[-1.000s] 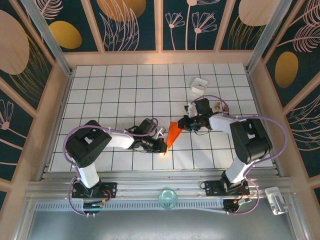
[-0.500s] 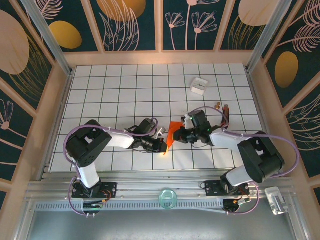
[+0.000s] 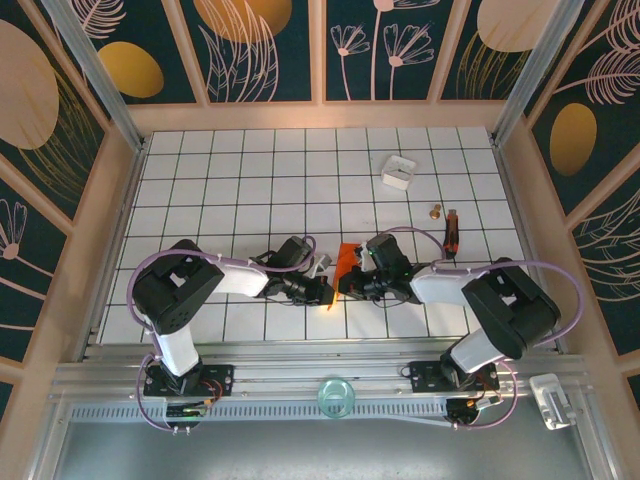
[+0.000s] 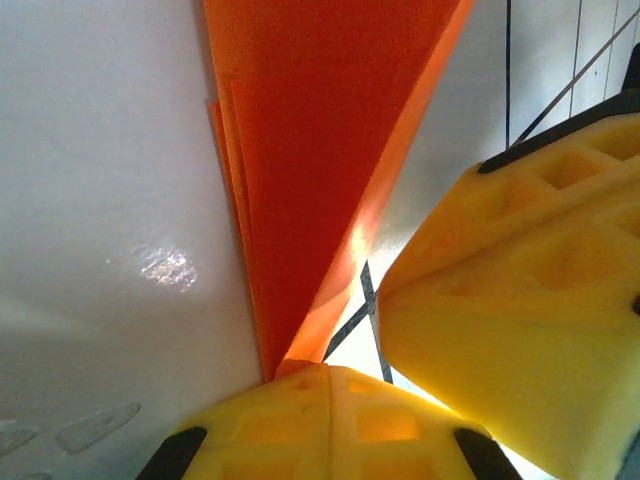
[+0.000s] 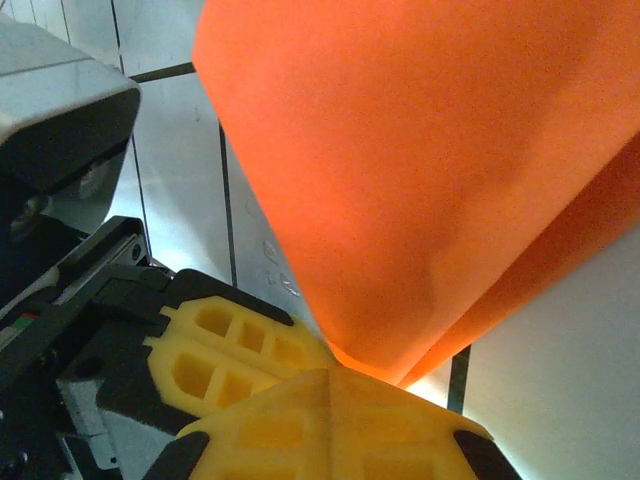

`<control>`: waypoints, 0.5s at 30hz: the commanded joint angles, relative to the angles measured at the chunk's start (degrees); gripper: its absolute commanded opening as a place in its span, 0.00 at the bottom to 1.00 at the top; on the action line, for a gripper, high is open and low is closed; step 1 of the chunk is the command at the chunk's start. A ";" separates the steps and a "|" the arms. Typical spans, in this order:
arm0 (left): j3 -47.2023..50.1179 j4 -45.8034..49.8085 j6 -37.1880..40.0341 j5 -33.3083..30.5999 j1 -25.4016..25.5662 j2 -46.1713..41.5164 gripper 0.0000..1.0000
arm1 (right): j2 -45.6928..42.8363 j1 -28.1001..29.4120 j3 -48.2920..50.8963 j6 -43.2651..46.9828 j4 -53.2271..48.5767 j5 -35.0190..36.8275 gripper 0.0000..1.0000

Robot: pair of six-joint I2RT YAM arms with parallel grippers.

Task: Fold a paper plane with a square sheet of paper (pick it up from the middle)
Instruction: Fold the wing for the fifth time at the center of the table.

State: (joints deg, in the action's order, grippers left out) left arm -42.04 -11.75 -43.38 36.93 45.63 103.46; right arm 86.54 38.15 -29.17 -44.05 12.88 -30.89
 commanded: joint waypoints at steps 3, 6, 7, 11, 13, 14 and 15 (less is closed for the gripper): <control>2.93 12.02 0.57 -0.08 0.85 3.50 0.00 | 2.68 1.14 -0.17 -1.12 3.44 0.48 0.00; 2.93 12.09 0.75 -0.05 0.85 3.63 0.00 | 3.86 1.27 -0.45 -1.11 3.64 0.55 0.00; 2.85 12.18 0.84 -0.05 0.79 3.62 0.00 | 4.33 1.22 -0.62 -1.07 3.32 0.71 0.00; 2.76 12.54 1.18 -0.24 0.86 3.65 0.00 | 5.62 1.27 -0.88 -0.44 0.99 2.42 0.00; 2.76 12.69 1.21 -0.21 0.82 3.68 0.00 | 6.16 1.14 -0.83 0.14 -0.15 3.35 0.00; 2.79 12.71 1.27 -0.19 0.83 3.68 0.00 | 6.38 1.06 -0.80 0.28 -0.36 3.60 0.00; 2.84 12.72 1.25 -0.19 0.83 3.59 0.00 | 6.60 1.00 -0.76 0.40 -0.55 3.80 0.00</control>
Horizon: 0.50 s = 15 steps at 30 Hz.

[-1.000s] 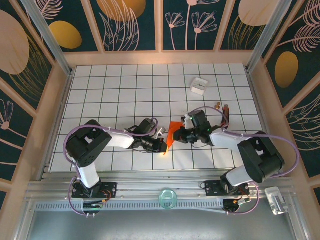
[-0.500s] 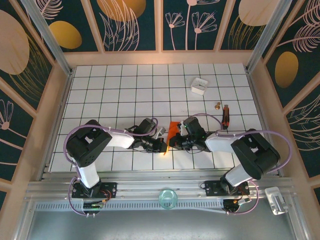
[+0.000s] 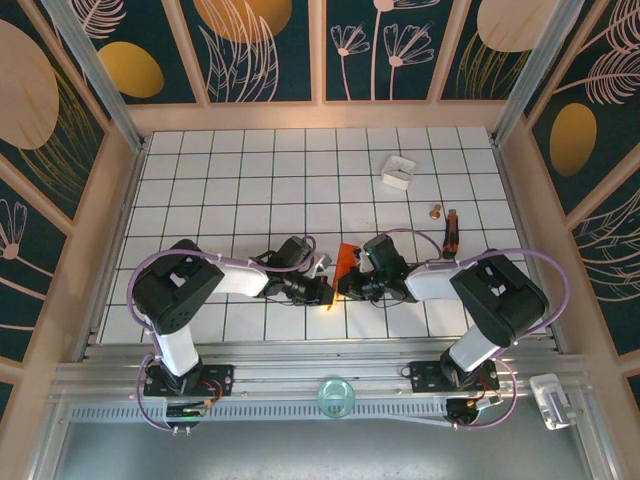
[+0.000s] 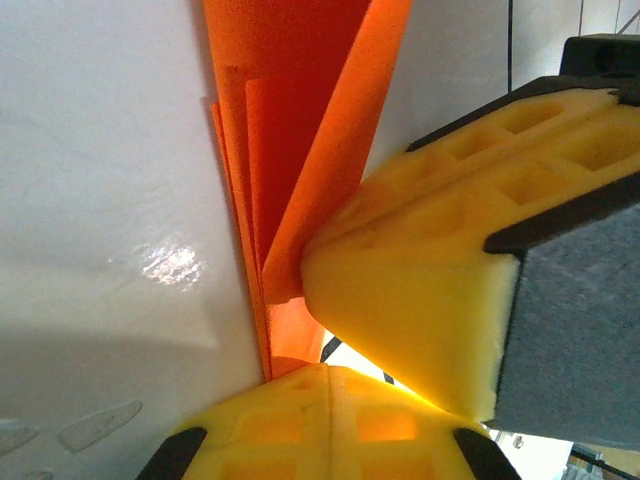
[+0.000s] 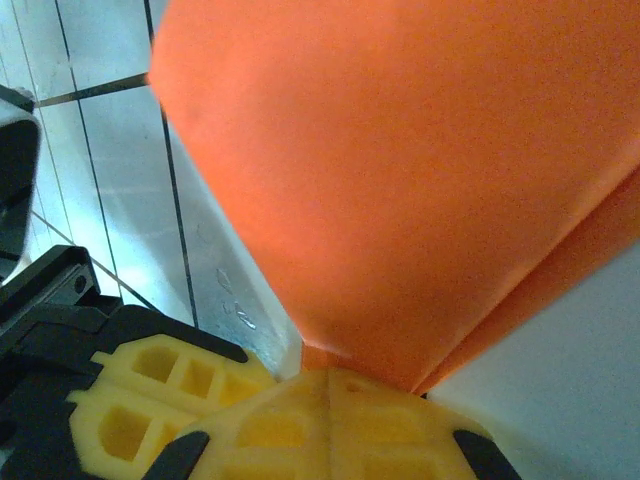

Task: Fold a paper plane with a square sheet of paper (pick it up from the middle)
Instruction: Fold the wing for the fifth time at the center of the table.

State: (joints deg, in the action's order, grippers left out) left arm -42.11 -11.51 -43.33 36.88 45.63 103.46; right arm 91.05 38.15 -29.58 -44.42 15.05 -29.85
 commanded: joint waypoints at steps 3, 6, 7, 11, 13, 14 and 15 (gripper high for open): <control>3.00 12.56 1.17 -0.09 0.83 3.51 0.00 | 2.70 0.77 -0.55 1.55 -3.22 3.28 0.00; 3.24 12.73 1.24 0.03 0.86 3.42 0.00 | 3.16 0.31 -0.91 2.48 -4.13 3.89 0.00; 3.34 12.82 1.32 0.06 0.79 3.33 0.00 | 3.21 0.00 -0.98 2.80 -4.44 3.99 0.00; 3.78 13.33 2.01 0.46 0.79 3.57 0.00 | 3.35 -1.32 -1.48 4.12 -5.42 4.01 0.00; 4.15 13.61 2.51 0.49 0.82 3.68 0.00 | 3.43 -2.07 -1.91 5.01 -6.19 4.09 0.00; 4.31 13.77 2.58 0.48 0.85 3.68 0.00 | 3.49 -2.44 -2.03 5.36 -6.50 4.03 0.00; 4.44 13.96 2.89 0.54 0.86 3.66 0.00 | 3.58 -2.87 -2.23 5.81 -6.82 4.01 0.00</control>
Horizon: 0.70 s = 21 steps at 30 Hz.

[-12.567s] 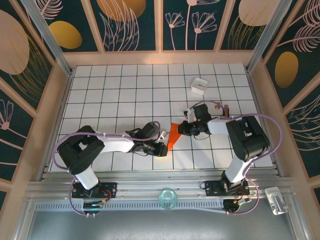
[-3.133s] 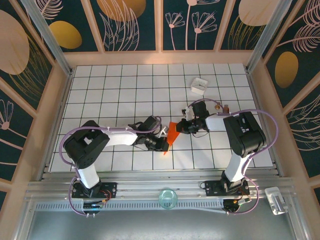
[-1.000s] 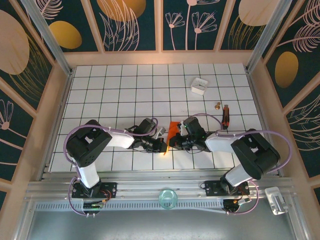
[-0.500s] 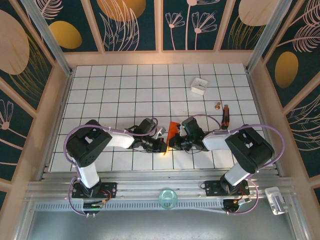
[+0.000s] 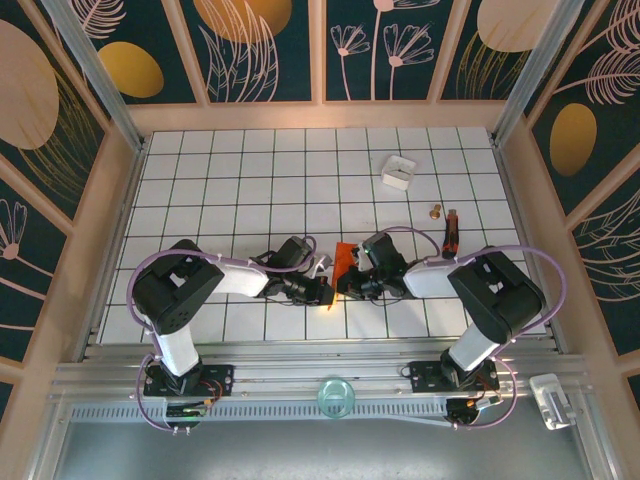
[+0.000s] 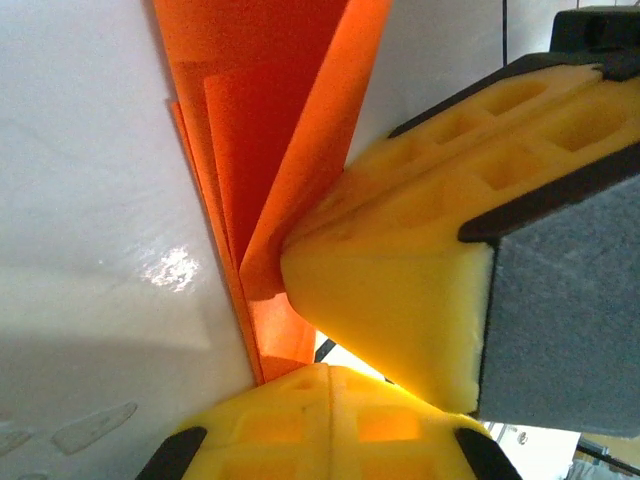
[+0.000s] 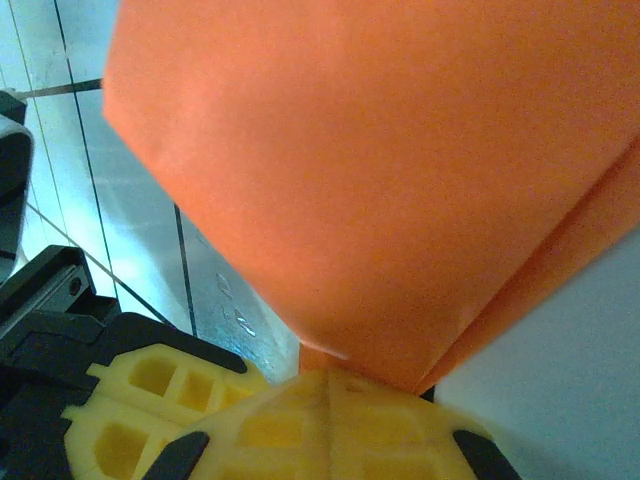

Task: Fold a paper plane with a square sheet of paper (pick it up from the middle)
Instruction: Fold the wing for the fifth time at the center of the table.

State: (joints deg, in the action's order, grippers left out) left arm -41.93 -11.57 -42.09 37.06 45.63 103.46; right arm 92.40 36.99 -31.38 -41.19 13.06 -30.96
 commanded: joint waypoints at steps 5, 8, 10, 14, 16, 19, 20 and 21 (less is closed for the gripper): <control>4.71 14.74 2.56 0.13 0.82 3.68 0.00 | 3.21 -3.79 -1.80 4.38 -5.93 4.68 0.00; 4.93 14.74 2.84 0.04 0.82 3.85 0.00 | 3.79 -4.81 -2.58 5.06 -6.20 4.35 0.00; 4.93 14.83 3.02 0.23 0.80 3.96 0.00 | 4.28 -5.09 -3.18 5.33 -6.37 3.90 0.00; 4.01 14.53 2.78 0.78 0.86 2.43 0.00 | 4.89 -4.96 -3.05 5.33 -5.99 3.30 0.00; 3.13 13.01 1.63 1.22 0.86 -0.07 0.00 | 4.93 -4.70 -2.35 4.93 -5.44 2.88 0.00; 0.96 11.18 -0.06 1.20 0.50 -3.63 0.04 | 4.60 -4.18 -0.86 3.87 -4.22 2.22 0.00; 0.40 10.05 -1.14 1.17 0.30 -4.64 0.05 | 4.59 -3.94 -0.50 3.62 -4.00 2.22 0.00; 0.19 8.36 -2.35 1.26 -0.10 -4.93 0.05 | 4.58 -3.79 -0.28 3.54 -3.96 2.24 0.00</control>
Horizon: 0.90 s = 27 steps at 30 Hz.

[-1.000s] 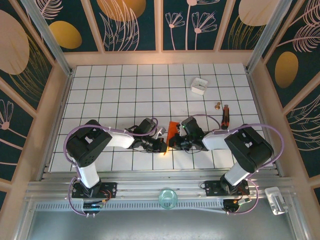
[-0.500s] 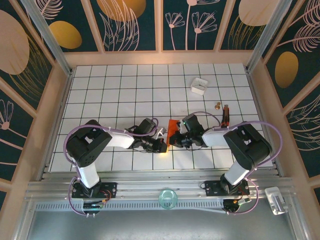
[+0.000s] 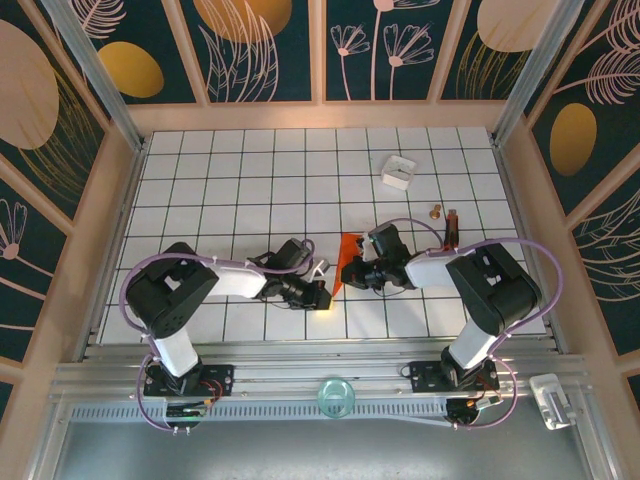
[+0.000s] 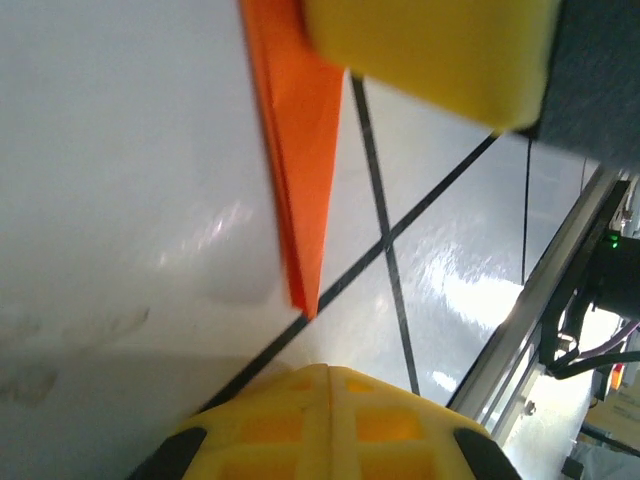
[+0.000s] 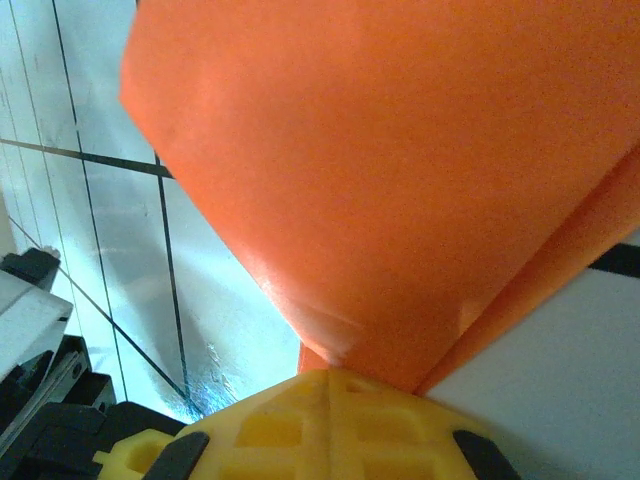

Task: Fold a paper plane with a square sheet of paper (pick it up from the middle)
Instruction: Fold the wing for the fifth time at the center of the table.

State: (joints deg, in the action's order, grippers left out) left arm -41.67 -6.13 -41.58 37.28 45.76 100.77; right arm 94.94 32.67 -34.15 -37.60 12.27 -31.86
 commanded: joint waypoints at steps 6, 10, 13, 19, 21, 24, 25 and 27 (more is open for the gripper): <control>-2.56 -2.81 -7.52 -0.56 -1.52 -0.76 0.00 | 1.91 0.99 3.56 -0.75 -2.16 3.20 0.00; -5.91 -3.35 -7.89 -0.67 -1.99 2.18 0.00 | 1.78 1.05 3.40 -0.71 -2.36 3.29 0.00; -7.27 -3.53 -8.00 -0.34 -2.09 3.31 0.00 | 1.73 1.07 3.16 -0.38 -2.87 3.47 0.00; -8.90 -0.33 -6.10 -2.68 -2.51 5.32 0.00 | 1.74 1.05 2.94 -0.10 -3.31 3.73 0.00; -9.55 0.82 -5.27 -3.64 -2.52 5.97 0.00 | 1.75 1.04 2.78 -0.01 -3.38 3.72 0.00; -10.20 2.64 -4.00 -4.91 -2.52 6.92 0.00 | 1.81 1.03 2.75 -0.01 -3.33 3.73 0.00; -10.51 3.74 -3.43 -5.47 -2.52 7.18 0.00 | 1.92 1.08 2.77 -0.01 -3.39 3.64 0.00; -11.05 5.69 -2.24 -6.81 -2.52 7.59 0.00 | 2.00 1.06 2.82 0.07 -3.24 3.58 0.00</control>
State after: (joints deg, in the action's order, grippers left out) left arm -51.11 -4.32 -46.11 35.29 43.77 106.59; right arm 94.78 32.71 -32.95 -38.04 14.70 -31.79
